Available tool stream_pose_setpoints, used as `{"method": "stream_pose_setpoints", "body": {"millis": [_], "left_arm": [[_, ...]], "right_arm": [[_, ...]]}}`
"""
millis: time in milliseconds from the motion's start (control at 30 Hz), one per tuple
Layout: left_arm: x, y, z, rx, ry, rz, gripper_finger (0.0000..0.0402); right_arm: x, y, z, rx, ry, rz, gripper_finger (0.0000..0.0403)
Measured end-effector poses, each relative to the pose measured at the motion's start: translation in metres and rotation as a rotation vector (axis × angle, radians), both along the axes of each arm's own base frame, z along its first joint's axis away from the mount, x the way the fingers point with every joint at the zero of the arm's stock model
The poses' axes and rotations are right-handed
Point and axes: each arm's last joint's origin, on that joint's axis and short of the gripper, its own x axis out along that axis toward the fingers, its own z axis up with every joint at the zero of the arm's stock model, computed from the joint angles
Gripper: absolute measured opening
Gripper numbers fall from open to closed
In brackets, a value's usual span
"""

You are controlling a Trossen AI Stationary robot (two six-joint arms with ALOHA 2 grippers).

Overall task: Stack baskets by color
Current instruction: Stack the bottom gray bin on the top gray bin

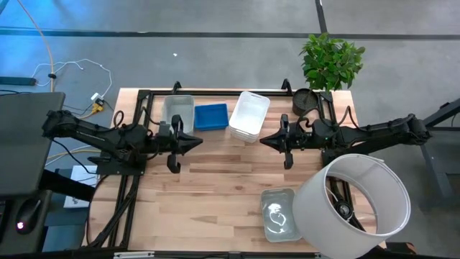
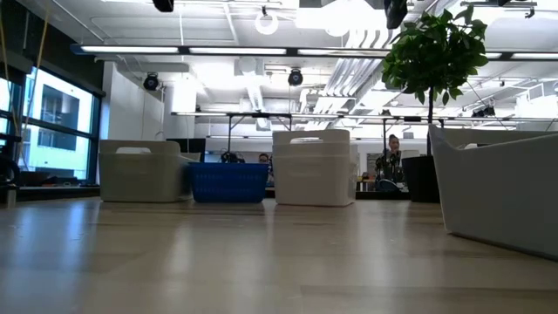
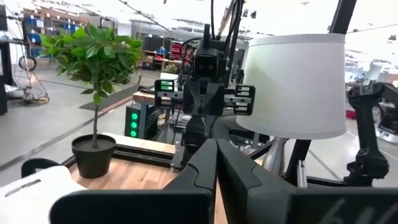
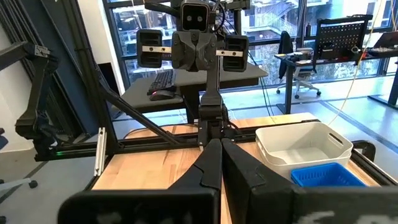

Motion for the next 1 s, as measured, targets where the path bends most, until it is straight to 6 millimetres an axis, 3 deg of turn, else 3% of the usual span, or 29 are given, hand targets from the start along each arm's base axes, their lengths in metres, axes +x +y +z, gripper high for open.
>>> {"method": "stream_pose_setpoints", "body": {"millis": [300,500,733,900,1000], "left_arm": [[0.0,0.0,0.0,-0.02,-0.007,-0.002,0.0],[0.0,0.0,0.0,-0.044,-0.013,-0.005,0.0],[0.0,0.0,0.0,-0.045,-0.013,-0.005,0.0],[0.0,0.0,0.0,-0.045,-0.013,-0.005,0.0],[0.0,0.0,0.0,-0.043,-0.013,-0.005,0.0]], "right_arm": [[0.0,0.0,0.001,0.079,-0.003,0.0,0.0],[0.002,0.0,0.008,0.107,0.143,-0.011,0.0017],[0.017,-0.007,0.0,0.152,0.353,-0.06,0.0126],[0.031,-0.004,-0.017,0.19,0.521,0.102,0.021],[0.037,0.0,-0.034,0.201,0.662,0.194,0.0237]]}}
